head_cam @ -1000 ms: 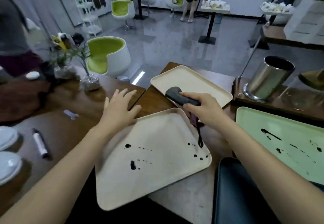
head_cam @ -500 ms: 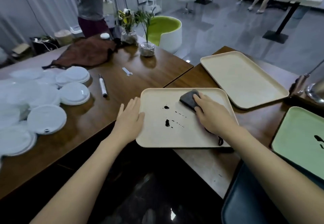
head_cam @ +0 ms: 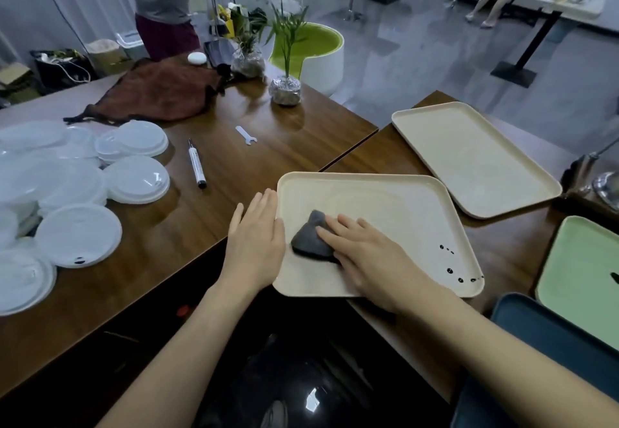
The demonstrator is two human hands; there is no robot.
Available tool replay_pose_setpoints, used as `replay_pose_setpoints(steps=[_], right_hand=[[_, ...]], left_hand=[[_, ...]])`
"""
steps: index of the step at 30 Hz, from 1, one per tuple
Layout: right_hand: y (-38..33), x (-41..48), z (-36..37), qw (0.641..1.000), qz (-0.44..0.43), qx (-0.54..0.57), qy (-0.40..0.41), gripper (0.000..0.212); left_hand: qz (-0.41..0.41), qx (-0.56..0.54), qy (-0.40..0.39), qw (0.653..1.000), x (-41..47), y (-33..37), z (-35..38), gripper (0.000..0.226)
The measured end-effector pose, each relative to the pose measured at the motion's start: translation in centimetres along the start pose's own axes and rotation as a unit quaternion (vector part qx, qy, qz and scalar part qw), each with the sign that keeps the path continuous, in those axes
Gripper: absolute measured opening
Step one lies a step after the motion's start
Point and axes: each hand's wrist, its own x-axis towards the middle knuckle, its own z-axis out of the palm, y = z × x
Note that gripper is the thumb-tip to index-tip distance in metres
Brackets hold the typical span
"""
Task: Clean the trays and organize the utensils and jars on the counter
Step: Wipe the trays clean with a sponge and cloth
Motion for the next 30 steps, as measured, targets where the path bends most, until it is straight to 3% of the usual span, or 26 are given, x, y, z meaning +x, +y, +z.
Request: replay_pose_setpoints(steps=[4, 8, 11, 16, 20, 22, 27, 30], right_hand=[[1.4, -2.8, -0.9, 0.999, 0.028, -0.003, -0.017, 0.042], [5.3, -1.0, -1.3, 0.975, 0.217, 0.027, -0.047, 0.051], [7.2, -0.3, -1.2, 0.958, 0.283, 0.035, -0.025, 0.047], [6.9, -0.6, 0.1, 0.976, 0.217, 0.019, 0.018, 0.038], [6.9, -0.7, -0.7, 0.970, 0.234, 0.057, 0.021, 0.039], [5.3, -0.9, -1.6, 0.963, 0.245, 0.117, -0.001, 0.048], [-0.2, -2.9, -1.5, 0.986, 0.072, 0.141, -0.052, 0.043], [1.4, -4.6, -1.6, 0.986, 0.073, 0.125, -0.081, 0.044]], left_hand=[[-0.005, 0.033, -0.010, 0.999, 0.2, 1.2, 0.1, 0.056], [0.006, 0.058, -0.033, 0.998, 1.4, 2.6, 0.4, 0.058], [0.003, 0.063, -0.038, 0.997, 1.5, 2.6, 0.4, 0.059], [0.038, 0.011, -0.035, 0.999, 1.4, 2.3, 0.9, 0.063], [0.073, 0.027, -0.086, 0.993, 1.6, 1.3, 0.3, 0.064], [0.077, 0.048, -0.075, 0.993, 1.5, 1.2, 0.5, 0.064], [0.075, 0.065, -0.062, 0.993, 1.4, 1.3, 0.7, 0.061], [0.075, 0.069, -0.070, 0.992, 1.6, 1.1, 0.7, 0.061]])
